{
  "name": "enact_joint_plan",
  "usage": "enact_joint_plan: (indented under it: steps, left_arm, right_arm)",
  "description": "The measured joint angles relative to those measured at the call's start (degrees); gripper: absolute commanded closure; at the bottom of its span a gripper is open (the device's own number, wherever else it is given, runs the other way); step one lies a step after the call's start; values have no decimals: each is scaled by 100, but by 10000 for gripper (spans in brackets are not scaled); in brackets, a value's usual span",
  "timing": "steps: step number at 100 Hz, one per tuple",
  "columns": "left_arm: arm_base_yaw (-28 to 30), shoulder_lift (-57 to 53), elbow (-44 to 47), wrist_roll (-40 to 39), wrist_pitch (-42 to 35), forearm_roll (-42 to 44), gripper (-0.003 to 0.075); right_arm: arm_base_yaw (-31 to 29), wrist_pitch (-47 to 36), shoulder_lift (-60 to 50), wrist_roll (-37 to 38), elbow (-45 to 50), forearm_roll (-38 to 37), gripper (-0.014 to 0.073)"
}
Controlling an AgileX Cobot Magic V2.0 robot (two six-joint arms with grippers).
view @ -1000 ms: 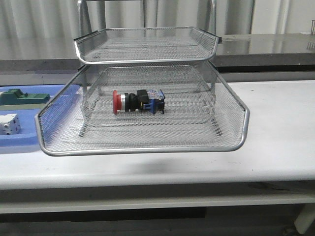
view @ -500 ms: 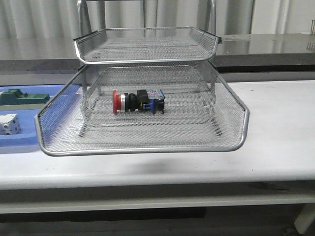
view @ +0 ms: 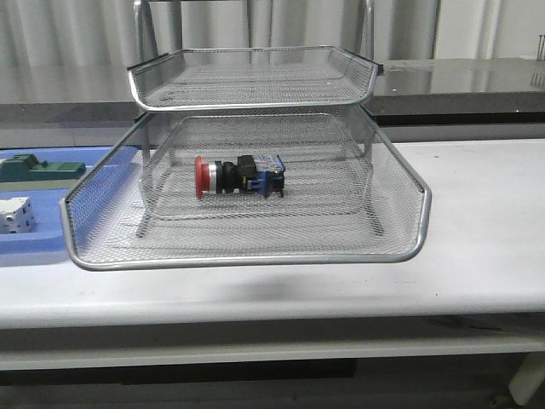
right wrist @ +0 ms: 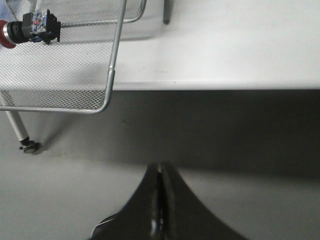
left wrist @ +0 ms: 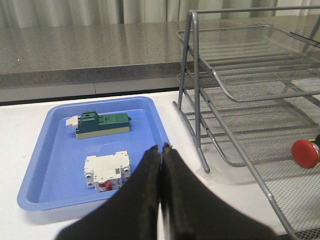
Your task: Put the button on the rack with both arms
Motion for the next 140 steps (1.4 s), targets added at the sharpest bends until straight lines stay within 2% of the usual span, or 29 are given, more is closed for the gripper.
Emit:
enact_joint_plan:
  steps: [18, 36, 65, 88, 116, 140]
  left_arm:
    - [0, 0, 0, 0, 0, 0, 741]
    - [0, 0, 0, 0, 0, 0, 741]
    - [0, 0, 0, 0, 0, 0, 741]
    - [0, 0, 0, 0, 0, 0, 741]
    - [0, 0, 0, 0, 0, 0, 741]
    - [0, 0, 0, 0, 0, 0, 741]
  right_arm:
    - [97, -268, 860, -372, 0, 856, 661]
    - [605, -752, 1704, -714, 0, 1482, 661]
    - [1804, -1726, 2948, -754, 0, 1646, 661]
    - [2468, -2377, 3798, -754, 0, 1832, 661]
    - [3110, -3167, 4500, -754, 0, 1945, 661]
    - [3210, -3627, 4885, -754, -107, 1967, 661]
